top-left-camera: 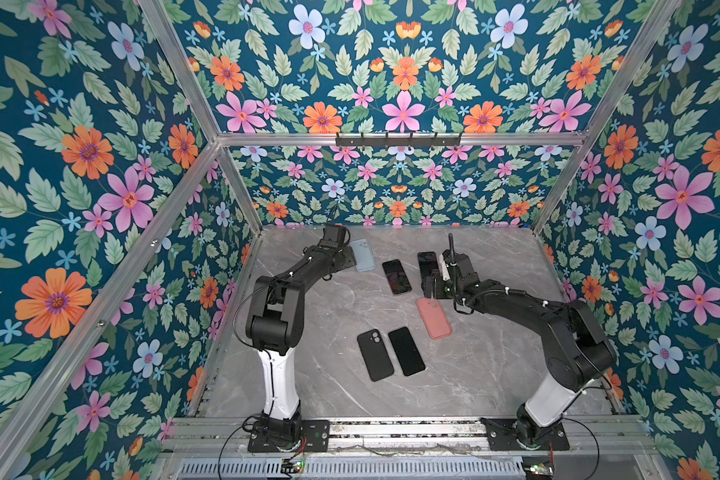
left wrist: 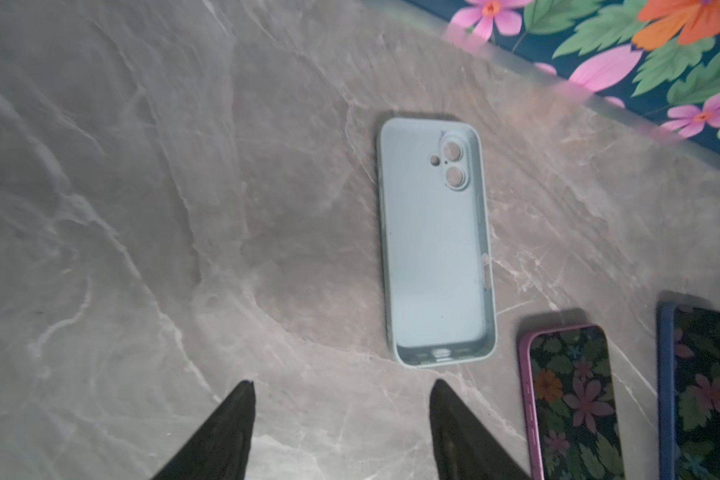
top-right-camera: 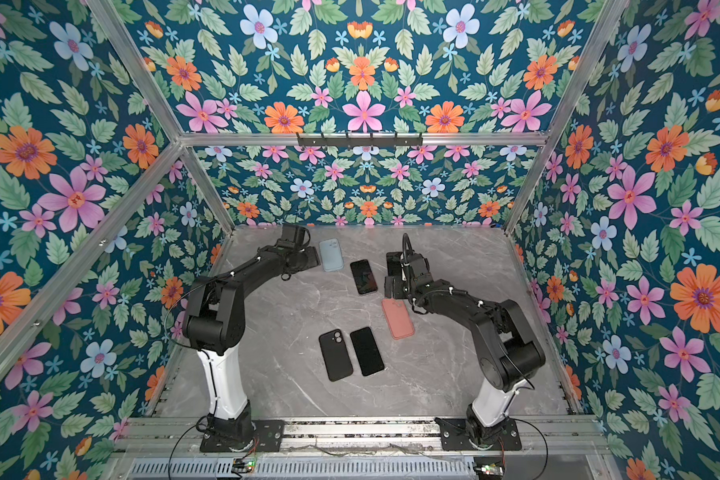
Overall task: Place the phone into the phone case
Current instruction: 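Move left gripper over pale blue case while right gripper nears pink-framed phone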
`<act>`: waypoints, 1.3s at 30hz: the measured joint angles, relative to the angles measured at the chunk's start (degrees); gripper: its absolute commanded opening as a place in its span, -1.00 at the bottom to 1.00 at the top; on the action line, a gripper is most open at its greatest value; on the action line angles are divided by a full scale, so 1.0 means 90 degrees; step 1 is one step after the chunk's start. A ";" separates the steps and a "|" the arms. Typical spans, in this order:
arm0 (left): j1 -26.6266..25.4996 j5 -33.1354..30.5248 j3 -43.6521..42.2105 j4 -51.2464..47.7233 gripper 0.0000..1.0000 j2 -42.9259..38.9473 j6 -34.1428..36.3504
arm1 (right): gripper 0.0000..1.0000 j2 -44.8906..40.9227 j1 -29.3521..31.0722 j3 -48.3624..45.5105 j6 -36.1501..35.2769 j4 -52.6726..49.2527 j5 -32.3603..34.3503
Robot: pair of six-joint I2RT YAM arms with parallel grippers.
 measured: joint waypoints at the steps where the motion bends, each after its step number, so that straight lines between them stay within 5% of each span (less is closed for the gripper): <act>1: 0.0000 0.0083 0.0151 -0.0114 0.24 0.0121 -0.0039 | 0.99 0.0119 0.0053 0.0129 -0.0002 -0.0044 -0.0019; 19: 0.0019 0.0374 0.3162 -0.1251 -0.25 0.2450 -0.0073 | 0.99 0.1018 0.0432 0.1039 -0.0015 -0.0396 -0.0107; 39: 0.0104 0.0299 0.3283 -0.1591 -0.76 0.2511 0.0197 | 0.99 0.1015 0.0498 0.1071 0.0175 -0.0629 0.0211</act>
